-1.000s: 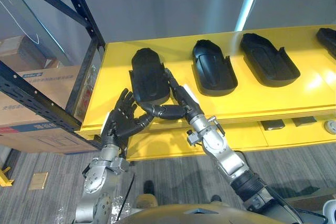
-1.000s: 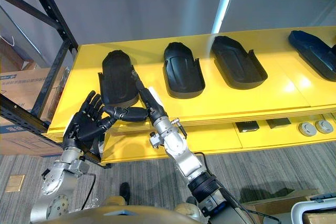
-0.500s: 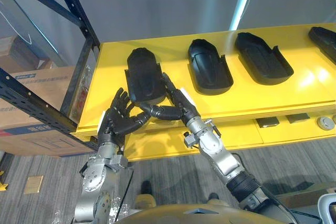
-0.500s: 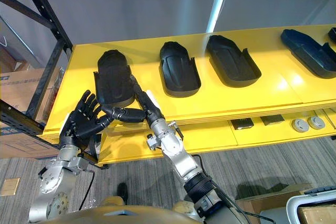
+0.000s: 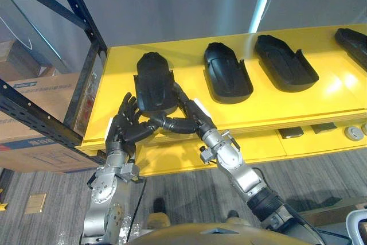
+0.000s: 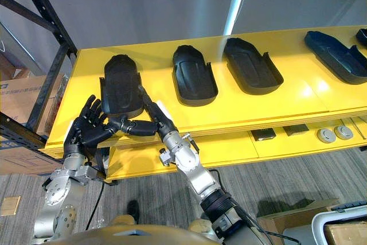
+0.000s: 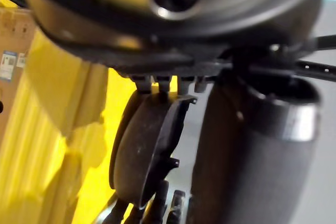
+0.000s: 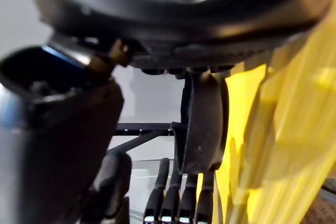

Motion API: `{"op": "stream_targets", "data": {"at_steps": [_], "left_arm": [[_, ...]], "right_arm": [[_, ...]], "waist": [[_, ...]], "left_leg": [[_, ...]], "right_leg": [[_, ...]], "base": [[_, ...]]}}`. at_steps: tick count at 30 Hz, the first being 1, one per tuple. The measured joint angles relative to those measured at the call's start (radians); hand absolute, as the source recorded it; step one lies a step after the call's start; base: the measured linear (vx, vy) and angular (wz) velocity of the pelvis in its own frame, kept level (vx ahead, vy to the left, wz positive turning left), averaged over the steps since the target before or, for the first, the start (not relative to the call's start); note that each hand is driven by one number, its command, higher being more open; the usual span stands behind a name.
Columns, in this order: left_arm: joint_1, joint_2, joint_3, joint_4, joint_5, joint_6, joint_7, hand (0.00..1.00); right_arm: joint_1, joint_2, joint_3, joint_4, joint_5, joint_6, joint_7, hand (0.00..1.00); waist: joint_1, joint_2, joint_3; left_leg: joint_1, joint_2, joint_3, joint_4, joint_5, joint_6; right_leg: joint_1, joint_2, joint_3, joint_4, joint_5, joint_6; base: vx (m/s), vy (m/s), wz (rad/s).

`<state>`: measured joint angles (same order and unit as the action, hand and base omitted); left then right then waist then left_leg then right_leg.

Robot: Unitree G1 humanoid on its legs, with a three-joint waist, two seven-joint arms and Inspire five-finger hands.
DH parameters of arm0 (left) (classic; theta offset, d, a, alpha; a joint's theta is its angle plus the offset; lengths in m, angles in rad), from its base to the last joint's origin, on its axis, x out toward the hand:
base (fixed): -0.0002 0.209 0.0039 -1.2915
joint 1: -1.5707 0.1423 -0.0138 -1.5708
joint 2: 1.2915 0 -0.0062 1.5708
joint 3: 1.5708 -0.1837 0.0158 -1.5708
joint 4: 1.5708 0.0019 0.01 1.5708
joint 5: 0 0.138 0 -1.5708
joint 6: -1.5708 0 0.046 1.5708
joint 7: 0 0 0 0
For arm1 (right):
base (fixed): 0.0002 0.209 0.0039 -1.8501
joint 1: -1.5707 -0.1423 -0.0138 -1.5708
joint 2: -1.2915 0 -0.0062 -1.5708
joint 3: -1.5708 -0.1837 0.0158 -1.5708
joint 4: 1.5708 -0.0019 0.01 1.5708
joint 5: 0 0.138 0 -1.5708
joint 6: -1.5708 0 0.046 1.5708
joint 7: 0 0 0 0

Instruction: Walk over and take three plastic housings, then place them on the shelf

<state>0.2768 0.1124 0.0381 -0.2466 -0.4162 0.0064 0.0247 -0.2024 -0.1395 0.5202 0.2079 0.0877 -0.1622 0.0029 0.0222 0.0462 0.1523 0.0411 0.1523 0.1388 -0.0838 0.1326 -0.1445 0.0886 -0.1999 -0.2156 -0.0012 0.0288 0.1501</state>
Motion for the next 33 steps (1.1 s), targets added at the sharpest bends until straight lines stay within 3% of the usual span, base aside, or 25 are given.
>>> {"op": "stream_targets", "data": {"at_steps": [33], "left_arm": [[-0.043,0.001,0.015,0.002,0.071,0.04,0.006,1.0]], "right_arm": [[0.0,0.019,0.012,0.036,0.017,0.0,-0.013,1.0]], "waist": [[-0.004,0.028,-0.017]], "left_leg": [[0.002,0.0,0.0,0.0,0.0,0.0]], "right_leg": [[0.0,0.0,0.001,0.001,-0.001,-0.002]], "base": [[0.0,0.0,0.0]]}}
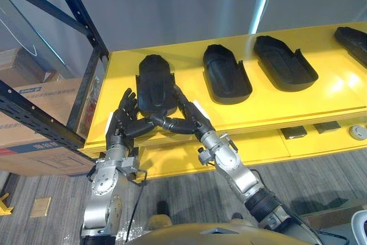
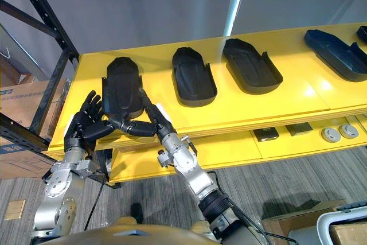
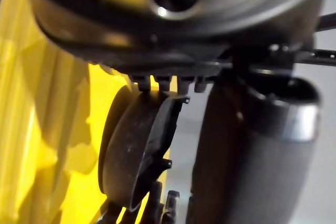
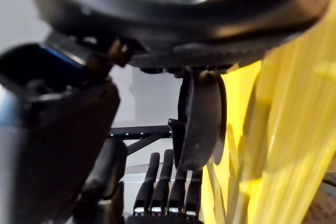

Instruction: Walk over and take three plastic housings, then place them on the shelf

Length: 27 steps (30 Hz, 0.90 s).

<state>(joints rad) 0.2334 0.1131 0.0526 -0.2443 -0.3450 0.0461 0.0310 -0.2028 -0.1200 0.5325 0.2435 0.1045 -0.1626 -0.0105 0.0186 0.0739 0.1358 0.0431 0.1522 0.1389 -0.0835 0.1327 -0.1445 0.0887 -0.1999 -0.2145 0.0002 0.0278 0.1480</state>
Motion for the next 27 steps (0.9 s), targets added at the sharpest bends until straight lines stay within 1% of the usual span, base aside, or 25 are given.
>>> {"op": "stream_targets", "data": {"at_steps": [2,8,11,13,21,25,27], "left_arm": [[0.0,0.0,0.0,0.001,0.0,0.0,0.003,1.0],[-0.007,0.0,-0.001,0.016,0.003,0.0,0.019,1.0],[-0.025,0.0,-0.001,0.05,0.01,0.0,0.024,1.0],[-0.032,0.0,0.001,0.058,0.036,0.0,0.026,1.0],[-0.04,0.0,0.008,0.083,0.042,-0.004,0.038,1.0],[-0.041,0.0,0.027,0.094,0.042,-0.007,0.073,1.0],[-0.042,0.0,0.044,0.094,0.043,-0.026,0.099,1.0]], "right_arm": [[0.0,0.0,0.001,0.0,0.0,0.0,0.0,1.0],[-0.007,0.0,0.009,0.007,-0.002,0.0,-0.008,1.0],[-0.006,0.0,0.008,0.008,-0.002,0.0,-0.009,1.0],[-0.006,0.0,0.007,0.008,-0.001,0.001,-0.009,1.0],[-0.006,0.0,0.009,0.005,-0.003,0.007,-0.001,1.0],[-0.006,0.0,0.015,-0.011,-0.02,0.01,-0.006,1.0],[-0.006,0.0,0.016,-0.028,-0.021,0.009,-0.024,1.0]], "waist": [[0.0,0.0,0.0],[-0.004,0.003,-0.002],[-0.004,0.009,-0.007],[-0.004,0.011,-0.009],[-0.011,0.013,-0.01],[-0.012,0.012,-0.01],[-0.013,0.013,-0.011]], "left_leg": [[0.0,0.0,0.0,0.0,0.0,0.0],[0.001,0.0,0.001,0.0,0.0,0.0],[0.001,0.0,0.001,0.0,0.0,0.0],[0.001,0.0,0.001,0.0,0.0,0.0],[0.004,0.002,0.005,0.0,0.0,0.0],[0.015,0.008,0.019,0.0,-0.004,-0.005],[0.016,0.012,0.019,0.0,-0.005,-0.006]], "right_leg": [[0.0,0.0,0.0,0.0,0.003,0.006],[0.0,0.0,0.001,0.0,0.004,0.006],[0.0,0.0,0.001,0.0,0.004,0.007],[0.0,0.0,0.001,0.0,0.004,0.007],[0.0,0.002,0.006,-0.001,0.006,0.008],[0.002,0.007,0.019,-0.001,0.006,0.008],[0.002,0.012,0.02,-0.002,0.005,0.008]], "base": [[0.0,0.0,0.0],[0.0,0.0,0.0],[0.0,0.0,0.0],[0.0,0.0,0.0],[0.0,0.0,-0.01],[0.0,-0.001,-0.09],[-0.01,-0.006,-0.03]]}}
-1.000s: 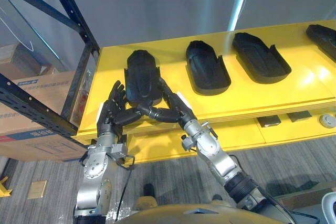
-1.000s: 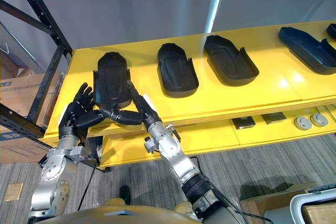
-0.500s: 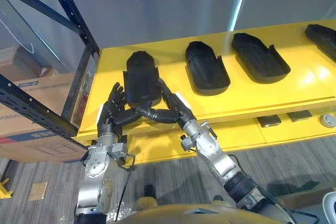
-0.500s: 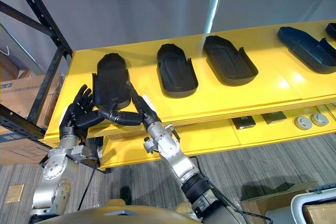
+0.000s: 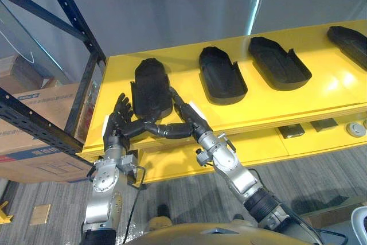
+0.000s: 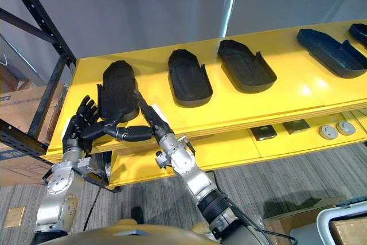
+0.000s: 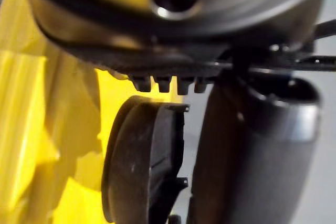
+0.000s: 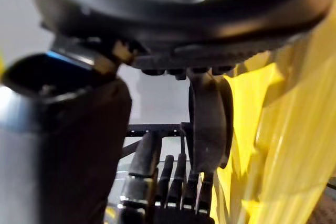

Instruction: Walk over and take three plastic housings, then place them on the shelf

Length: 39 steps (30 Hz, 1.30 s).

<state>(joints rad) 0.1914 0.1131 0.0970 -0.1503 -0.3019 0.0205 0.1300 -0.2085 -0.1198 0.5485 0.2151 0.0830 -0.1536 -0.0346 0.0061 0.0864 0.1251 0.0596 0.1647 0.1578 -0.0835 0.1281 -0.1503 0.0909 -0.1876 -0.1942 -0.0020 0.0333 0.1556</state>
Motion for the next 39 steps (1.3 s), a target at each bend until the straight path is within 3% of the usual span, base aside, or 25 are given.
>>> {"op": "stream_targets", "data": {"at_steps": [7,12,16,22,29,34,39], "left_arm": [[-0.027,-0.001,0.055,0.0,0.061,-0.048,0.098,1.0],[-0.032,0.0,0.129,-0.022,0.117,-0.14,0.16,1.0],[-0.032,-0.001,0.153,-0.101,0.117,-0.176,0.168,1.0],[-0.025,-0.029,0.154,-0.252,0.117,-0.218,0.107,1.0],[-0.005,-0.029,0.142,-0.275,0.117,-0.217,0.045,1.0],[0.02,-0.027,0.099,-0.28,0.115,-0.217,0.012,1.0],[0.026,-0.024,0.094,-0.294,0.104,-0.224,0.011,1.0]], "right_arm": [[-0.001,0.0,-0.041,-0.078,0.0,-0.001,-0.042,1.0],[0.0,0.0,-0.067,-0.159,0.0,-0.001,-0.053,1.0],[0.0,0.0,-0.072,-0.205,-0.003,-0.01,-0.036,1.0],[-0.001,0.0,-0.025,-0.215,-0.246,-0.019,0.004,1.0],[-0.038,-0.06,0.042,-0.207,-0.558,-0.101,-0.01,1.0],[-0.102,-0.118,0.049,-0.056,-0.756,-0.117,-0.131,1.0],[-0.125,-0.165,0.048,0.024,-0.888,-0.078,-0.242,1.0]], "waist": [[0.001,0.0,-0.003],[0.002,-0.01,-0.021],[0.011,-0.014,-0.025],[0.02,-0.017,-0.027],[0.026,-0.027,-0.03],[0.05,-0.034,-0.029],[0.059,-0.039,-0.024]], "left_leg": [[0.0,0.002,0.0,0.0,-0.001,-0.001],[0.004,0.004,-0.001,0.0,-0.004,-0.004],[0.005,0.005,-0.002,0.0,-0.005,-0.005],[-0.002,0.005,-0.012,0.0,-0.005,-0.005],[-0.024,0.005,-0.036,0.0,-0.004,-0.004],[-0.057,0.005,-0.057,0.0,0.005,-0.003],[-0.069,0.004,-0.075,0.0,0.007,-0.003]], "right_leg": [[0.002,0.002,0.0,-0.003,0.0,0.0],[0.013,0.006,-0.002,-0.016,0.003,0.0],[0.017,0.007,-0.004,-0.018,0.003,-0.001],[0.018,0.007,-0.015,-0.02,0.002,-0.002],[0.013,0.009,-0.037,-0.024,0.002,-0.002],[-0.004,0.011,-0.059,-0.02,0.002,-0.003],[-0.004,0.012,-0.074,-0.019,-0.001,-0.006]], "base": [[0.0,0.0,0.0],[0.0,0.0,0.0],[0.0,0.0,0.0],[-0.01,-0.005,0.05],[-0.01,-0.009,0.1],[-0.01,-0.012,0.12],[-0.01,-0.012,0.09]]}}
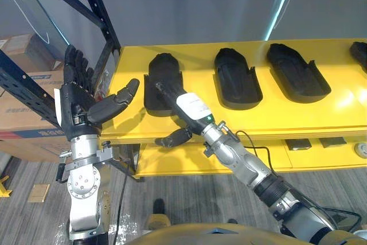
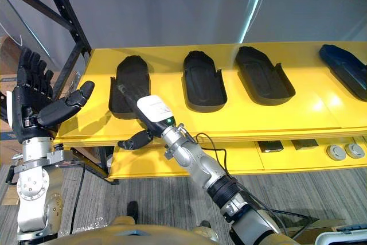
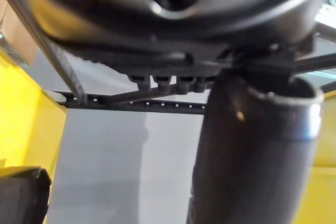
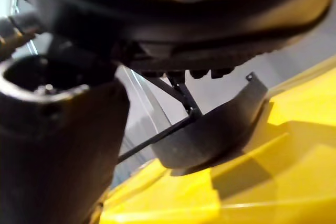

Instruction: Walk over and take three plastic housings, then place them on the shelf

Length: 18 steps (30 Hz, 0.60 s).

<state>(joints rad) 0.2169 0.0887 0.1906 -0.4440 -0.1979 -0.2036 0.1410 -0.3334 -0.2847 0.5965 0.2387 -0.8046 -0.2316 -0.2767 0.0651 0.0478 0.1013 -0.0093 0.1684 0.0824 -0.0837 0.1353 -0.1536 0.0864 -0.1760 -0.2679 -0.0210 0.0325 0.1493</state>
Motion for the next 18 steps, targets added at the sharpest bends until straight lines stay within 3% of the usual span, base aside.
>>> {"op": "stream_targets", "data": {"at_steps": [7,18], "left_arm": [[0.015,0.002,-0.036,-0.041,-0.038,-0.036,0.0,1.0],[0.019,0.002,-0.037,-0.063,-0.045,-0.036,0.002,1.0]], "right_arm": [[-0.086,-0.008,-0.049,0.069,-0.017,0.059,-0.108,1.0],[-0.155,-0.031,-0.079,0.103,-0.011,0.079,-0.122,1.0]], "waist": [[0.006,0.002,0.052],[0.013,0.006,0.089]], "left_leg": [[0.002,0.001,-0.004,0.0,0.004,0.002],[0.001,0.0,-0.014,0.0,0.007,0.002]], "right_leg": [[0.001,0.0,-0.002,0.007,-0.002,-0.003],[0.001,-0.002,-0.01,0.024,-0.011,-0.006]], "base": [[-0.02,-0.003,0.01],[0.0,-0.001,0.0]]}}
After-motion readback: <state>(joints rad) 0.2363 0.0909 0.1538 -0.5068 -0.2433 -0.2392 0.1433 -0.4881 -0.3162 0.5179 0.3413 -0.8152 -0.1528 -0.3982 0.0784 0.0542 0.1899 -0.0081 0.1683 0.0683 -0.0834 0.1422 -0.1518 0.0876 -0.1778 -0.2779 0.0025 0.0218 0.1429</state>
